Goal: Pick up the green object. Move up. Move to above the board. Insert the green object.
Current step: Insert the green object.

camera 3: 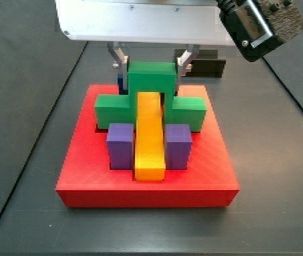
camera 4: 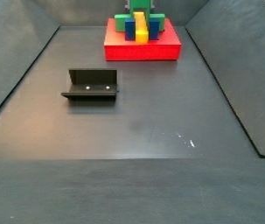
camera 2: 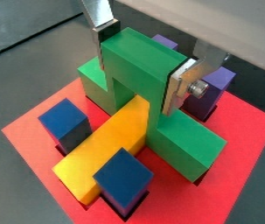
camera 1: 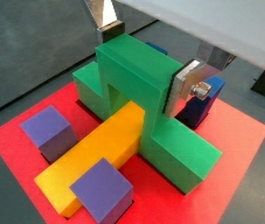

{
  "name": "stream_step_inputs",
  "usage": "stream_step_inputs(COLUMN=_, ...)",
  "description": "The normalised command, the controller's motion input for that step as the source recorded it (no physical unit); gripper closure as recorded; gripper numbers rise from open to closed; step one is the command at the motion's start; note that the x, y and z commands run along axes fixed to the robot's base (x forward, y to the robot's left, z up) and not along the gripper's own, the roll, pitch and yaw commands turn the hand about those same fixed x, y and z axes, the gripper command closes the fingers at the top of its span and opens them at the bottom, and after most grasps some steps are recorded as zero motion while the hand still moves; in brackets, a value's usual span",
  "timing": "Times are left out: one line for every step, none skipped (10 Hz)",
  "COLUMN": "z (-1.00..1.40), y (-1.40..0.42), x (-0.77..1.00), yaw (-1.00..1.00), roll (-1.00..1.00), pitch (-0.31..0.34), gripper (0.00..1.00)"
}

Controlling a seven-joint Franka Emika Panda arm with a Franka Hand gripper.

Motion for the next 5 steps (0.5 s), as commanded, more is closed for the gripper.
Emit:
stream_step_inputs(z=-0.06, y=-0.01, x=0.0, yaw=0.07, roll=0.0, pitch=-0.036, gripper=1.0)
stream_step_inputs(z=-0.08, y=-0.01, x=0.0, yaw=0.01, roll=0.0, pitch=-0.036, gripper=1.0)
stream_step_inputs(z=-0.07, y=0.0, x=0.0, yaw=0.0, roll=0.0, pitch=-0.03, gripper=1.0)
stream_step_inputs(z=-0.12, y=0.0, x=0.0, yaw=0.0, roll=0.0, pitch=-0.041, gripper=1.0)
stream_step_inputs(z=-0.22, y=0.0, x=-0.04, yaw=0.0, roll=0.0, pitch=-0.073, gripper=1.0)
